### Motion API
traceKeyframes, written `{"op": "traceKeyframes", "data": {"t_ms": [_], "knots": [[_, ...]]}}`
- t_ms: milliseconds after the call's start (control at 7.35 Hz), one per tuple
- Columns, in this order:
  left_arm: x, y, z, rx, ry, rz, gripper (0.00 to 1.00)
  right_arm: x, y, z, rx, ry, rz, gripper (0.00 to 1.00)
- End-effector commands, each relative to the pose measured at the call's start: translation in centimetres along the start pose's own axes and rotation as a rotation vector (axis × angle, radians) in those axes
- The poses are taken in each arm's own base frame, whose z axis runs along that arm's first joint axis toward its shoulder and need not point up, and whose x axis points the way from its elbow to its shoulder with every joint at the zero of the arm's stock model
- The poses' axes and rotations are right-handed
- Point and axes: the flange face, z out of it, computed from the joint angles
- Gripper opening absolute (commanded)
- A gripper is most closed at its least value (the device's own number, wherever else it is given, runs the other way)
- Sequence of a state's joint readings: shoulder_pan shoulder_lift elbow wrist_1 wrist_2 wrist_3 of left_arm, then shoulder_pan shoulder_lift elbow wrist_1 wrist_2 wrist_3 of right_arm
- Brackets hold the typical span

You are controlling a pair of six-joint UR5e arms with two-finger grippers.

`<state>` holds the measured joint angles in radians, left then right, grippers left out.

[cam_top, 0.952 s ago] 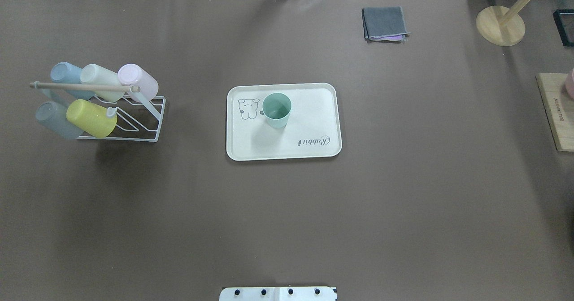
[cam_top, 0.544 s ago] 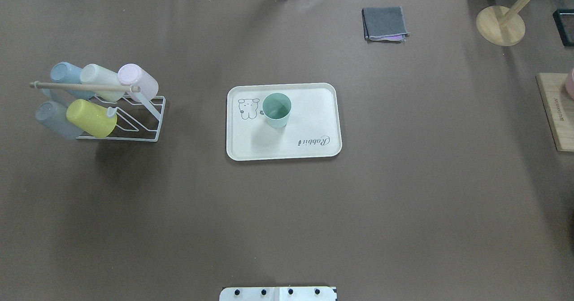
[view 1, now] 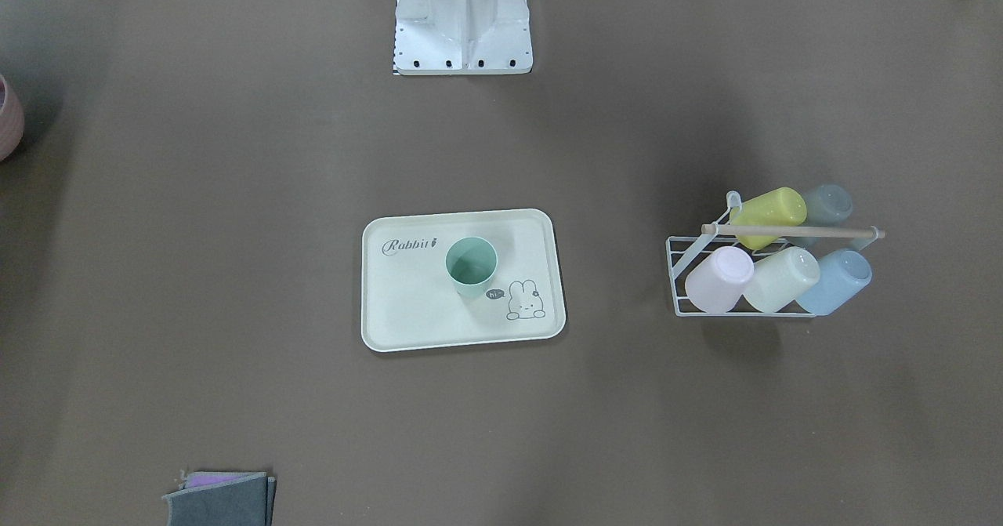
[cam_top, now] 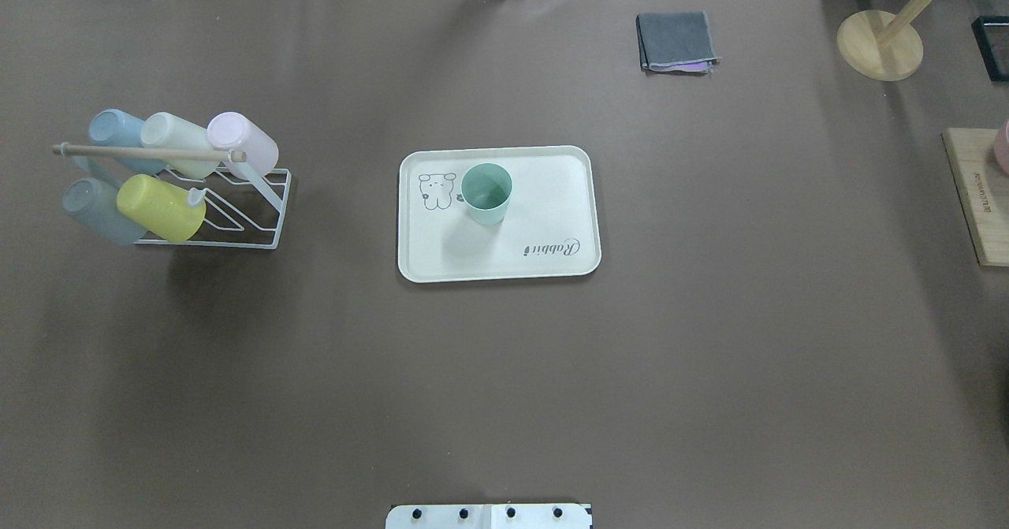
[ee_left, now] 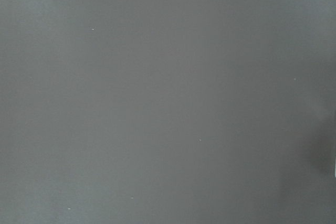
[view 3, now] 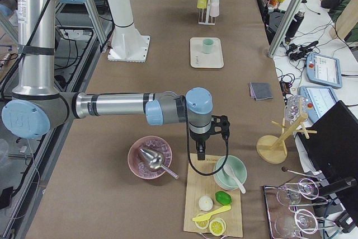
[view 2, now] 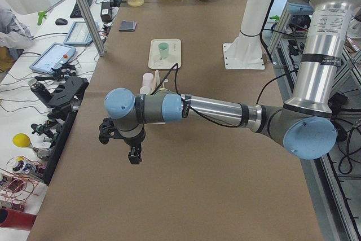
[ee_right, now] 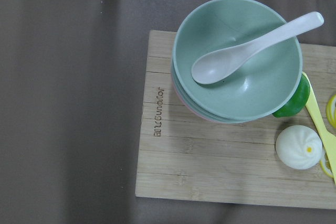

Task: Pick up and place green cup on tray

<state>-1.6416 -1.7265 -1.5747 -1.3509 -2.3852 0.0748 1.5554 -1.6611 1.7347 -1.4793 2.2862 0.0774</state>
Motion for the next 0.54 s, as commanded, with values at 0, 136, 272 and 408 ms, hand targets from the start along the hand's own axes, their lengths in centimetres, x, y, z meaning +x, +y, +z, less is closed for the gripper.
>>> {"op": "traceKeyframes", "data": {"t_ms": [0,136,272,408], "knots": [[0.11,0.02,-0.04,0.002,0.005,0.007,0.98,0.0,0.07,-0.02,0.0,0.001,0.0,1.0],[0.11,0.01,-0.05,0.002,0.003,0.008,0.98,-0.02,0.07,-0.02,0.0,-0.001,0.0,1.0],[0.11,0.01,-0.05,0.002,0.003,0.008,0.98,-0.06,-0.01,-0.06,0.002,-0.001,0.001,1.0],[0.07,-0.03,-0.04,0.011,-0.001,0.017,0.98,-0.01,0.01,-0.01,0.0,-0.001,0.004,1.0]]}}
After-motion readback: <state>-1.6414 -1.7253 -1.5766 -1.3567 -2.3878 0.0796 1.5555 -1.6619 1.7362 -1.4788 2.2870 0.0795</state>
